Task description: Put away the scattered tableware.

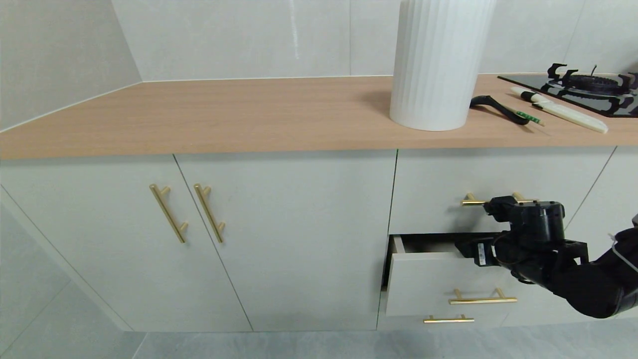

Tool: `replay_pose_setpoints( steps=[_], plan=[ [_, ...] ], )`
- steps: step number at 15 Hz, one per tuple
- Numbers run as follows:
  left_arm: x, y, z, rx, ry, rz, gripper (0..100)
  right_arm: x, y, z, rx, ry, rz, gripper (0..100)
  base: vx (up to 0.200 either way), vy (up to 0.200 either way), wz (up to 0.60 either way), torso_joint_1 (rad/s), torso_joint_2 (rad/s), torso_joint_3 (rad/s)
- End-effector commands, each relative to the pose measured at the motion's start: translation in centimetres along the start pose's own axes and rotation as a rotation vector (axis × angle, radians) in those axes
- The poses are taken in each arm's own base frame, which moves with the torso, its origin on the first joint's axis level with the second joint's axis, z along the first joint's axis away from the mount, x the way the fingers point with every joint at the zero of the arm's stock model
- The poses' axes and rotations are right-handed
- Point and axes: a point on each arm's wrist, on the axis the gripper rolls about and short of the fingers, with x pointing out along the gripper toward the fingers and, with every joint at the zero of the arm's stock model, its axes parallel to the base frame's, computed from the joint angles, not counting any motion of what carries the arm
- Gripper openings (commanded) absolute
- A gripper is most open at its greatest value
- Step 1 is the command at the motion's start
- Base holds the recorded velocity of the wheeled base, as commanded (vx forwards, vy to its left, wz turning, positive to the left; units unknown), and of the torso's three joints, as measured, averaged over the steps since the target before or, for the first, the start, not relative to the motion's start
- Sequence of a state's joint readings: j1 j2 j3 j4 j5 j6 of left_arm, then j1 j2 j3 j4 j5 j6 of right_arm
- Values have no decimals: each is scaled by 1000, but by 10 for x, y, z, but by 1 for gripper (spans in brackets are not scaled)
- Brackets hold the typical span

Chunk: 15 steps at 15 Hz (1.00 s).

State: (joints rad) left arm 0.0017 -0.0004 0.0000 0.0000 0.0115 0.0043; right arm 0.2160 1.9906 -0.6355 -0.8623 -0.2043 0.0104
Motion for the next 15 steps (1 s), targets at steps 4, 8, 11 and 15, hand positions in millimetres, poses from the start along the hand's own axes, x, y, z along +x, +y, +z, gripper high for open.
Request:
replay_pose_setpoints(
  steps=[4,8,11,15],
  plan=[
    [0,0,0,0,0,1,100,2,1,-6,-6,22,0,100,0,0,0,0,0,0],
    [0,0,0,0,0,1,100,-10,-1,-9,-8,30,2,100,0,0,0,0,0,0],
    [0,0,0,0,0,1,100,-26,-4,-12,-11,34,3,100,0,0,0,0,0,0],
    [0,0,0,0,0,2,100,-53,-10,-17,-20,38,3,100,0,0,0,0,0,0]
  ],
)
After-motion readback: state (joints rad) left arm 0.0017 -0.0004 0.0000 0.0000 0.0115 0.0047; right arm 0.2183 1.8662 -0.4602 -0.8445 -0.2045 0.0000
